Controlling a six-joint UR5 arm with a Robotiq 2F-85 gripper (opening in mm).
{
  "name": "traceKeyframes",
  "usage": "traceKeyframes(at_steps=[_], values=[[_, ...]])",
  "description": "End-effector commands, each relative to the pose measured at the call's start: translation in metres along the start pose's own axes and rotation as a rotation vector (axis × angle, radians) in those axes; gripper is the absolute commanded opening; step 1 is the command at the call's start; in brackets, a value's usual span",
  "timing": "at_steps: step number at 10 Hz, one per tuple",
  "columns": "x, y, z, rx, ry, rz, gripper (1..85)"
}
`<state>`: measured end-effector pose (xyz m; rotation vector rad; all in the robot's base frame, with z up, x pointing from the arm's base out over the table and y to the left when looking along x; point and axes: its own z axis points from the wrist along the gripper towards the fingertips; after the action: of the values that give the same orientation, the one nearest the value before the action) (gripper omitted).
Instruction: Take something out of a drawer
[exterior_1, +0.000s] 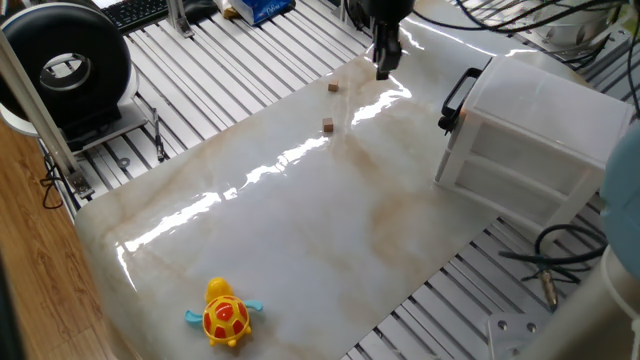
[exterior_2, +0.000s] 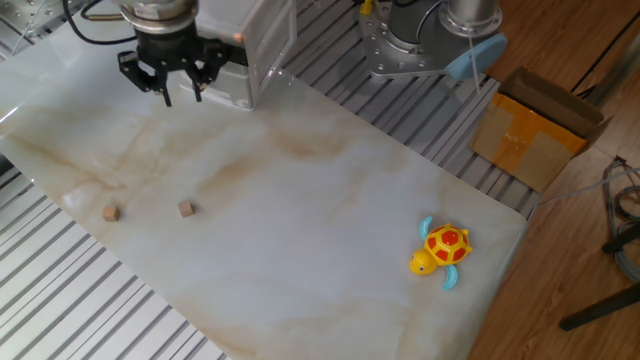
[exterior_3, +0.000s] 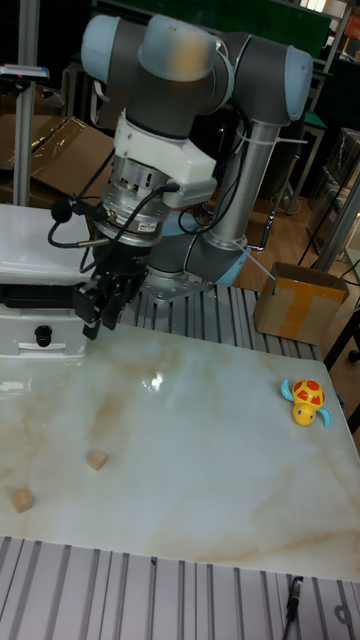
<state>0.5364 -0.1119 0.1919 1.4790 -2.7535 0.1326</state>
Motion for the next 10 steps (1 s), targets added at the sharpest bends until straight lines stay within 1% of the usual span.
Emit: traceKeyframes(at_steps=[1,2,3,4,5,6,7,8,9,10], values=[[0.001,-0.008,-0.004,0.007,-0.007,-0.056,40.3],[0.021,-0.016,-0.003,0.019,0.001,-0.089,40.3],[0.045,-0.023,-0.001,0.029,0.001,-0.124,40.3],[0.049,-0.025,0.001,0.040,-0.009,-0.134,40.3],[0.046,-0.026,0.001,0.043,-0.021,-0.133,41.0],[0.041,-0.021,0.001,0.024,-0.039,-0.115,42.7],[0.041,-0.020,0.001,0.022,-0.042,-0.083,41.7],[0.012,-0.014,0.000,0.000,-0.062,-0.049,41.3],[-0.008,-0.012,-0.002,-0.004,-0.064,-0.034,41.3],[-0.020,-0.007,-0.003,-0.009,-0.064,-0.023,41.3]])
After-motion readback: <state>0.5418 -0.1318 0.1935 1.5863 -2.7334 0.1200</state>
